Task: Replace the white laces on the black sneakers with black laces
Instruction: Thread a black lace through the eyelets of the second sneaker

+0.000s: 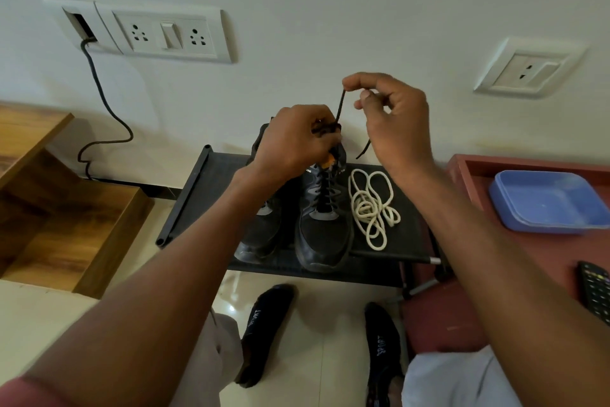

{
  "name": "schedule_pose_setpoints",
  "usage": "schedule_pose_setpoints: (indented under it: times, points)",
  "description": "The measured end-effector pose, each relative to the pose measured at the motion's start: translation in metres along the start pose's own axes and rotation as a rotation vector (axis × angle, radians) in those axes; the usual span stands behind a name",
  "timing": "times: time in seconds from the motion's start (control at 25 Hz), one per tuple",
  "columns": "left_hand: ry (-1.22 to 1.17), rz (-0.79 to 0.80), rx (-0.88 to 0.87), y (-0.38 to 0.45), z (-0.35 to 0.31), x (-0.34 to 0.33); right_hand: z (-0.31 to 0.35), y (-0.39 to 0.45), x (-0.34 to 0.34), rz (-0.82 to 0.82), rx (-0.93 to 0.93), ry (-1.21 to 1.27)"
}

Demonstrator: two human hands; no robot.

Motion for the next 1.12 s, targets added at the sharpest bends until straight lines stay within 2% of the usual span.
schedule_pose_setpoints:
  times: [0.08,0.12,0.2,0.28,0.36,0.48,0.52,0.56,0.68,0.72,0.8,0.88,0.92,1.0,1.04,1.12]
  points:
    - [0.278,-0.139,-0.005,-0.002,-0.007,0.004,-0.022,-0.001,-0.009,0.046,-0.173,-0.035]
    - [0.331,-0.159,-0.027,-0.002,-0.008,0.006,-0.032,-0.003,-0.015,0.091,-0.267,-0.031]
    - [0.341,-0.157,-0.08,-0.001,-0.004,0.007,-0.043,-0.01,-0.023,0.199,-0.397,-0.04]
    - [0.357,-0.143,-0.109,0.0,-0.002,0.008,-0.046,-0.013,-0.027,0.249,-0.452,-0.002]
    - [0.385,-0.136,-0.086,0.001,0.002,0.008,-0.044,-0.013,-0.026,0.227,-0.435,0.025]
    - [0.495,-0.086,0.155,0.007,0.025,0.009,-0.026,-0.009,-0.02,0.117,-0.205,0.093]
    - [0.458,-0.056,0.252,0.007,0.033,0.01,-0.018,-0.007,-0.018,0.097,-0.132,0.147]
    - [0.289,-0.026,0.323,0.006,0.039,0.009,-0.009,-0.006,-0.017,0.088,-0.072,0.192]
    - [-0.465,0.078,0.438,0.007,0.037,0.011,0.01,-0.004,-0.02,0.096,0.097,0.206]
    - [-0.585,0.145,0.443,0.007,0.033,0.013,0.012,-0.004,-0.021,0.087,0.127,0.185]
    - [-0.622,0.277,0.408,0.004,0.022,0.017,0.011,-0.002,-0.022,0.053,0.088,0.193]
    - [-0.542,0.299,0.314,0.001,0.014,0.021,0.005,0.001,-0.02,0.034,-0.007,0.216]
    - [-0.425,0.243,0.232,0.0,0.012,0.022,0.001,0.001,-0.02,0.038,-0.06,0.219]
    - [-0.037,0.028,0.073,0.0,0.011,0.024,-0.009,0.0,-0.021,0.065,-0.219,0.226]
    - [0.125,-0.066,0.033,0.0,0.01,0.024,-0.014,-0.003,-0.022,0.081,-0.325,0.239]
    - [0.296,-0.142,-0.007,-0.001,0.005,0.026,-0.022,-0.008,-0.025,0.12,-0.489,0.252]
Point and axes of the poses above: each hand's wrist, its own y-axis towards the middle knuckle, its own x-axis out of the back of the hand, z = x × y, the point moved 3 cm from there along y, towards the middle knuckle, and after that the axes turned 10 degrees about y, right-handed, at the moved point
